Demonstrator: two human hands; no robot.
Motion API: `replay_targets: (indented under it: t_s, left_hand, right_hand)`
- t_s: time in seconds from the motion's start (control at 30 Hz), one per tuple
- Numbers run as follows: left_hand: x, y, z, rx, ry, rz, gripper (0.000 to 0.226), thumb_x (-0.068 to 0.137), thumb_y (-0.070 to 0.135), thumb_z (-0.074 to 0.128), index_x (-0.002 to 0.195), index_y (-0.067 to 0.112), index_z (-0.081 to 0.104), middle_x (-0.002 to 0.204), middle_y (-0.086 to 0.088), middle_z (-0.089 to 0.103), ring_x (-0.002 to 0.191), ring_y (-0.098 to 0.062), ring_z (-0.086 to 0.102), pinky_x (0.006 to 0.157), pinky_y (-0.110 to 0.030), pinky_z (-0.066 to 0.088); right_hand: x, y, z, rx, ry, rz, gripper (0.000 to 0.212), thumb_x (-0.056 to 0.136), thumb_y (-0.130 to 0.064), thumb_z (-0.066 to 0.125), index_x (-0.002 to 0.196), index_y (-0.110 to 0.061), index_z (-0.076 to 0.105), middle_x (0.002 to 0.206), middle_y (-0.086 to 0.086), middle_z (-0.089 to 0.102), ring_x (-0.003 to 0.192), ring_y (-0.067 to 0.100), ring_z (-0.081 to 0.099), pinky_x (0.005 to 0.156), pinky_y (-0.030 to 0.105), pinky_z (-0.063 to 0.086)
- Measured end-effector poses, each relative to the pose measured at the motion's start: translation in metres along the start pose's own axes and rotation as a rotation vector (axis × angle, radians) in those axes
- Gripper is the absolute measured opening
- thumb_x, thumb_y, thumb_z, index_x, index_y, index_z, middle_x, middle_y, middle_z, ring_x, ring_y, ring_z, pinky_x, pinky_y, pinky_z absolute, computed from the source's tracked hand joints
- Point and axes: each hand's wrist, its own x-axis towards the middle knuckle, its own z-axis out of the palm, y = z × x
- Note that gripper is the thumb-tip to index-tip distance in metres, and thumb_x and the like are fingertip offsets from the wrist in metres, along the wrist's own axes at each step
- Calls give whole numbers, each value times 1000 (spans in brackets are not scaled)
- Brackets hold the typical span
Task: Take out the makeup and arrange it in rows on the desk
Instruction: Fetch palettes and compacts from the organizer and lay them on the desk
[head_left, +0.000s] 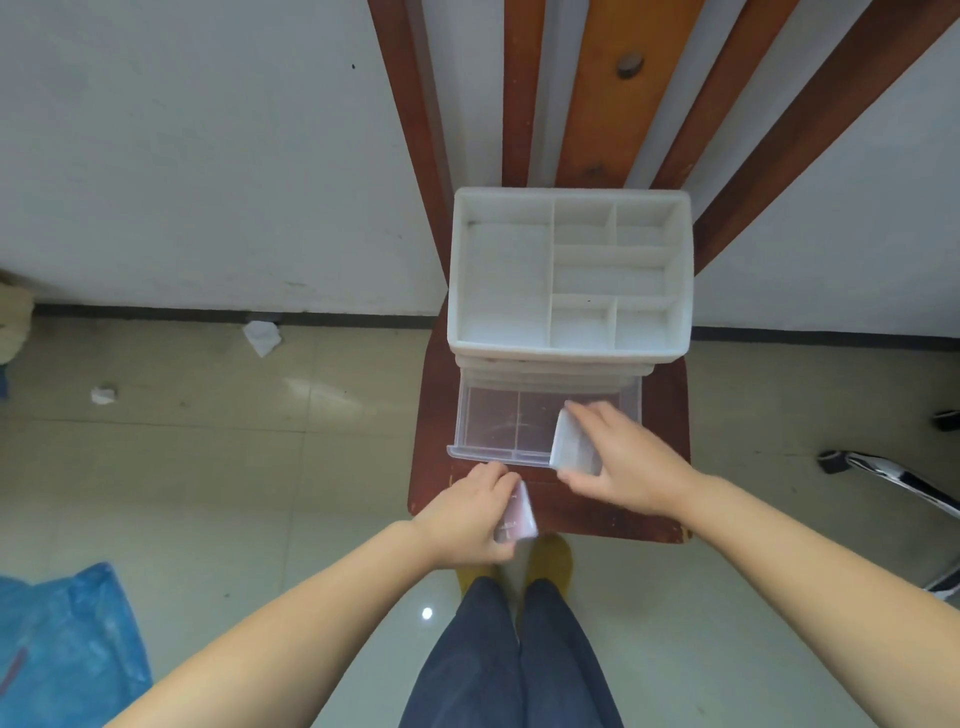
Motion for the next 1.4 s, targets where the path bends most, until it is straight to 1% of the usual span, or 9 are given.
replay_targets:
  t_s: [0.1, 0.23, 0.47, 0.6, 0.73, 0.97, 1.1, 1.27, 1.4]
  left_hand:
    - [0, -6, -5, 62, -81, -43, 62, 79, 32, 59, 132, 3, 40, 131, -11, 42, 118, -28, 43, 96, -39, 43]
    - [1, -6, -8, 142, -110, -49, 66, 83, 32, 57, 137, 2, 35, 151, -14, 22, 126, -32, 38, 100, -41, 41]
    - [25, -11, -27, 197, -60, -45, 66, 83, 31, 57, 138, 2, 33, 156, -15, 11, 129, -33, 35, 100, -40, 40]
    - [51, -14, -46, 198, -29, -76, 71, 80, 30, 59, 139, 3, 31, 154, -17, 13, 130, -34, 34, 102, -41, 39]
    - [67, -17, -59, 233, -17, -78, 62, 80, 29, 59, 134, 5, 37, 149, -16, 22, 122, -34, 44, 97, -41, 41]
    - [37, -10, -68, 124, -3, -120, 58, 77, 26, 61, 127, 4, 42, 125, -12, 43, 111, -31, 47, 90, -41, 46]
    - [-14, 4, -98, 54, 115, -165, 56, 77, 25, 60, 126, 5, 43, 116, -10, 48, 105, -28, 49, 88, -40, 46]
    - [-89, 9, -137, 72, 326, -301, 57, 79, 26, 59, 129, 6, 41, 117, -9, 47, 108, -28, 49, 89, -39, 45]
    - [-158, 18, -140, 71, 530, -482, 55, 81, 24, 56, 130, 5, 40, 121, -9, 47, 108, -28, 48, 89, -38, 45]
  right_hand:
    - [-28, -16, 7, 4, -175, -74, 84, 83, -53, 58, 149, -17, 20, 143, -1, 35, 129, 14, 38, 98, 19, 32]
    - [-36, -15, 29, -68, -372, 3, 84, 86, -53, 50, 151, -16, 11, 151, 2, 29, 134, 20, 34, 107, 31, 34]
    - [-10, 0, 7, -85, -227, 149, 85, 87, -51, 50, 151, -16, 6, 157, 3, 14, 138, 28, 29, 109, 39, 32]
    - [14, 11, -6, -78, -141, 178, 85, 84, -50, 53, 151, -23, 7, 153, 7, 25, 132, 31, 37, 104, 41, 39]
    - [31, 12, -16, -87, -112, 194, 84, 84, -50, 53, 150, -21, 10, 155, 5, 19, 133, 32, 36, 104, 40, 39]
    - [17, -17, -28, -75, -143, 193, 82, 81, -49, 59, 145, -13, 23, 137, 11, 44, 125, 29, 43, 102, 39, 40]
    - [-1, -65, -55, -234, -52, 0, 78, 80, -54, 59, 141, -13, 33, 135, 6, 44, 125, 26, 41, 102, 40, 36]
    - [-10, -134, -87, -476, 64, -295, 82, 84, -46, 59, 147, -8, 23, 147, 8, 33, 134, 28, 33, 106, 39, 28]
    - [-10, -182, -100, -629, 156, -560, 84, 65, -41, 78, 131, 1, 48, 124, 14, 58, 109, 34, 59, 89, 40, 48]
